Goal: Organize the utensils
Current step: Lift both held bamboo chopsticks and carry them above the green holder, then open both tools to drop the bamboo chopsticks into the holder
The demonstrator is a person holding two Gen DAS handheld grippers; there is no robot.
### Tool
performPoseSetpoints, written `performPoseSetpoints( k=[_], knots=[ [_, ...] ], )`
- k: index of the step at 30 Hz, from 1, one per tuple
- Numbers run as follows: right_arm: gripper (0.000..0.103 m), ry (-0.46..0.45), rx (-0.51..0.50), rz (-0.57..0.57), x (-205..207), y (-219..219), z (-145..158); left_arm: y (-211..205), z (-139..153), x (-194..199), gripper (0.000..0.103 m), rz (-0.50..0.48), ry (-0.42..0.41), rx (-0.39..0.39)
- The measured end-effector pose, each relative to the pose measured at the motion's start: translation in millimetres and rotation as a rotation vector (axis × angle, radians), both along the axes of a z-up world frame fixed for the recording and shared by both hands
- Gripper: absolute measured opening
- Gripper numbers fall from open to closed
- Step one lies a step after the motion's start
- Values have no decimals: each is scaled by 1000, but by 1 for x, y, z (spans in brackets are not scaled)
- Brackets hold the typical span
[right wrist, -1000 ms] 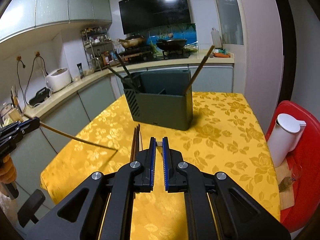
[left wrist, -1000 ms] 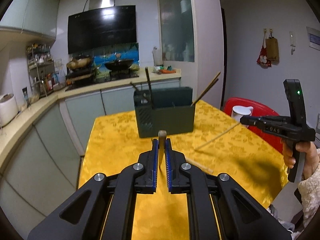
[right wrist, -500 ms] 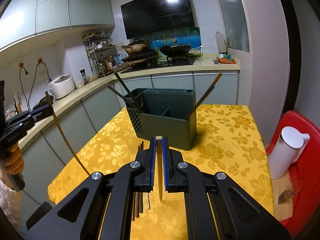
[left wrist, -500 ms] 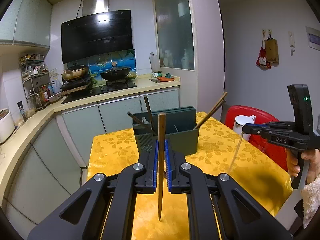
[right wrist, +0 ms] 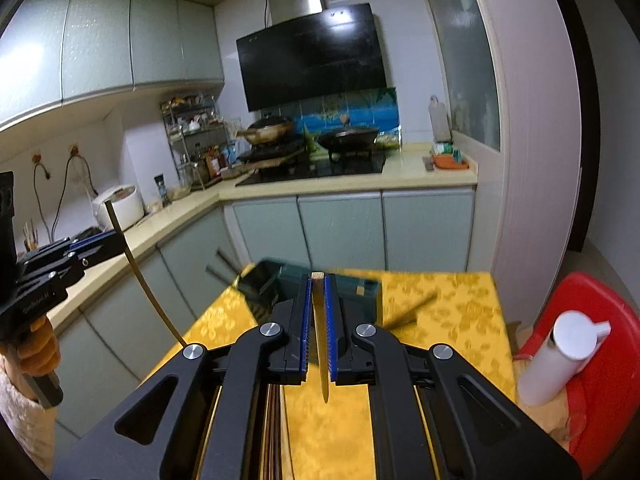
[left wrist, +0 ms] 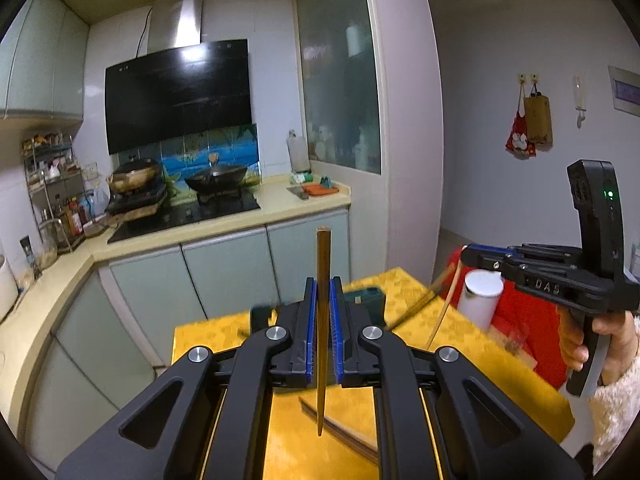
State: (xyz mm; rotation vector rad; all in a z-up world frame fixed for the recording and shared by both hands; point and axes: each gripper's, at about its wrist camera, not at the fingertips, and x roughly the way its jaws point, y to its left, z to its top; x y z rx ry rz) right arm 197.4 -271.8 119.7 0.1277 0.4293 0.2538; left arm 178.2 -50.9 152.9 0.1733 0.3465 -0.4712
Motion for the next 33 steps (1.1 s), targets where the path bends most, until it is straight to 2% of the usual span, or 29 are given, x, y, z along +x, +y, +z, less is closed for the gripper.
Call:
performPoseSetpoints(
  k=[6, 14, 17, 24, 33],
  knots=[
    [7, -20, -20, -28, 29, 4, 15, -31, 27, 37, 6, 17, -38, -25],
    [7, -21, -21, -65, 68, 9, 13, -57, 34, 92, 6, 90, -50, -81],
    [7, -8, -13, -68, 82, 11, 7, -62, 25, 109, 6, 103, -37, -102],
    [7, 45, -46, -77, 98, 15, -19, -60, -18, 142, 7, 132, 42, -100],
    [7, 113, -43, -96, 107, 13, -47, -53, -51, 147, 7, 156, 85, -61]
  ],
)
